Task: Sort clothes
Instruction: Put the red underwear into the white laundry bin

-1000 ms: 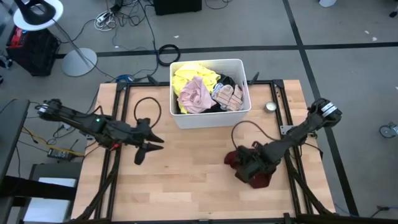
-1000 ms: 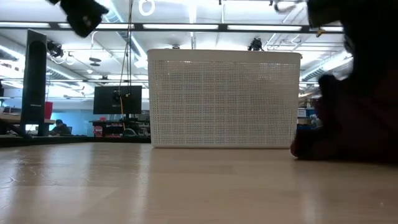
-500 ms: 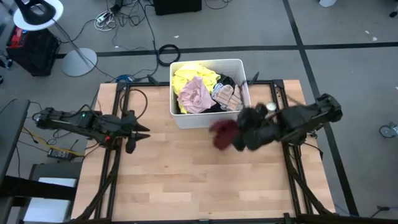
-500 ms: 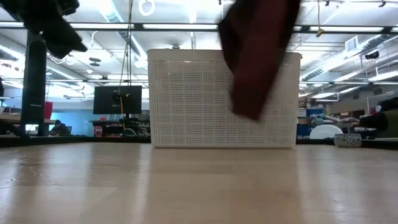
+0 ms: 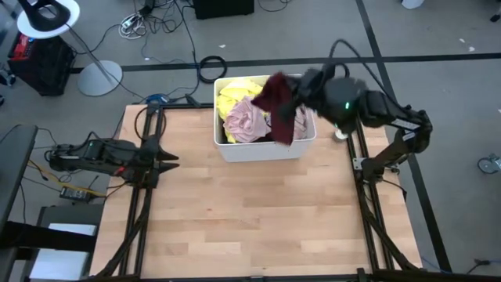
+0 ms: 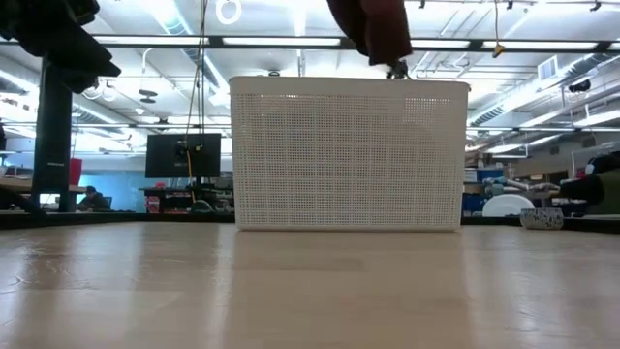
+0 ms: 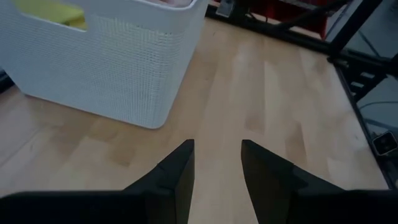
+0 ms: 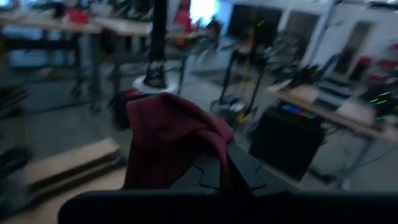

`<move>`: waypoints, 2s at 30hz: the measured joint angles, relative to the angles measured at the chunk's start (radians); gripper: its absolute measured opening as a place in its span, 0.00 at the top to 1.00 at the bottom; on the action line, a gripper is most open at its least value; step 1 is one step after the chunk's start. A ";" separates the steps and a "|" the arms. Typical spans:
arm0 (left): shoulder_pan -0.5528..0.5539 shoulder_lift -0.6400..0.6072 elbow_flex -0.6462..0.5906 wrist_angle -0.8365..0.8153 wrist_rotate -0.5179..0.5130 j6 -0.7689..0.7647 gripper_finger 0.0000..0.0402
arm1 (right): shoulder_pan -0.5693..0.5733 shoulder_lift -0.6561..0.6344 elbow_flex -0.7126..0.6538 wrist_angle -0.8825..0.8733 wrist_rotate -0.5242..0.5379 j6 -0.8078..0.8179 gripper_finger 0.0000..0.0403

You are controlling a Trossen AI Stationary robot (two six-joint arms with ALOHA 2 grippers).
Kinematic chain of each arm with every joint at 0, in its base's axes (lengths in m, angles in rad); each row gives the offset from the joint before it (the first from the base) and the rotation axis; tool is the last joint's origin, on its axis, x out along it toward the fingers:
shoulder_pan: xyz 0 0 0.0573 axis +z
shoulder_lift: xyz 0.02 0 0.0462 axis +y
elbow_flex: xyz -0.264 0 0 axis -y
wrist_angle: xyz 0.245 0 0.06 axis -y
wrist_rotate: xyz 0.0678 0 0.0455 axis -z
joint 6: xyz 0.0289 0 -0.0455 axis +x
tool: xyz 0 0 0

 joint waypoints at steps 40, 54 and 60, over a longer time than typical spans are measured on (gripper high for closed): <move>0.000 -0.009 0.000 0.012 -0.002 0.002 0.66 | -0.356 0.000 -0.971 0.390 -0.594 0.766 1.00; -0.001 -0.009 0.001 0.114 -0.001 0.001 0.66 | -0.369 -0.023 -0.822 0.393 -0.606 0.579 0.78; -0.001 -0.009 0.001 0.130 -0.001 0.001 0.66 | -0.368 -0.079 -0.768 0.332 -0.610 0.520 0.68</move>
